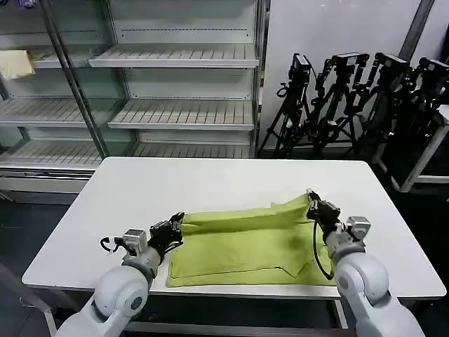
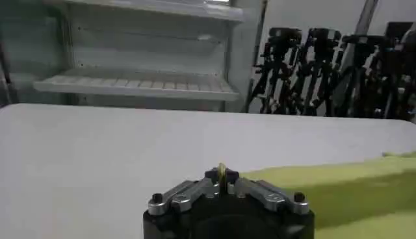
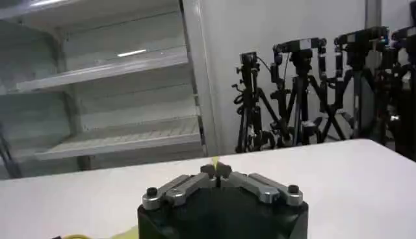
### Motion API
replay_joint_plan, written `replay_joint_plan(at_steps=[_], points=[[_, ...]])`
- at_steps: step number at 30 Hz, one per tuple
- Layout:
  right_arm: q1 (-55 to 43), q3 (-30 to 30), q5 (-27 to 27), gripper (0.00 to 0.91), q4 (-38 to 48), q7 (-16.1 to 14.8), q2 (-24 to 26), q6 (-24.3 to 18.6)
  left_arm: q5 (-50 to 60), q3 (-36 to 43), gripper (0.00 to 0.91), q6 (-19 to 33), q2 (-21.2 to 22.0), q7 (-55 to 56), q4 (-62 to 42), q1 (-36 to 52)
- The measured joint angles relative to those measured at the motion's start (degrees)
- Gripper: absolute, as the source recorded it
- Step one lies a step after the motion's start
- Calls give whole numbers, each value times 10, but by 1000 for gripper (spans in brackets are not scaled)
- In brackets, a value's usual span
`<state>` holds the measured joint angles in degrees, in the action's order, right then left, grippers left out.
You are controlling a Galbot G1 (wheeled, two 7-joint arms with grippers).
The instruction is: Fold and organize the clothes.
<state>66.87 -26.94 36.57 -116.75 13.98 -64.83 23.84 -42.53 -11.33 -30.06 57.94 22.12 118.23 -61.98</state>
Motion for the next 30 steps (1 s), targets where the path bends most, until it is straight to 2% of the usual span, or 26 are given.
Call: replay_joint_plan(at_steps=[9,16,18,19,20,21,22,23,30], points=[[80,-33,-25,0,-24,-6,-25,-4,43,-12,91,-1,-9,-17,26,-51],[104,-39,-40,0,-24,-7,-41,-4,90,-7,101,-6,-4,-31,36,-82],[111,-39,-45,0,-23,-9,-45,-4,103,-5,191,-7,-3,-34,38,-90],[114,-39,-48,0,-23,-11,-46,-4,110,-4,574,-7,-2,-35,38,-93],[116,-39,-52,0,-23,-13,-48,-5,117,-3,846,-7,-1,-35,38,-98],[118,-39,-56,0,-23,-14,-49,-5,124,-3,907,-8,0,-36,38,-102],[120,-39,-59,373,-24,-16,-51,-5,130,-3,907,-8,1,-36,38,-104],[122,-39,-63,907,-24,-18,-52,-5,136,-3,907,-10,3,-37,39,-107],[140,-43,-95,907,-35,-30,-61,-16,163,-8,907,-9,13,-33,53,-126]])
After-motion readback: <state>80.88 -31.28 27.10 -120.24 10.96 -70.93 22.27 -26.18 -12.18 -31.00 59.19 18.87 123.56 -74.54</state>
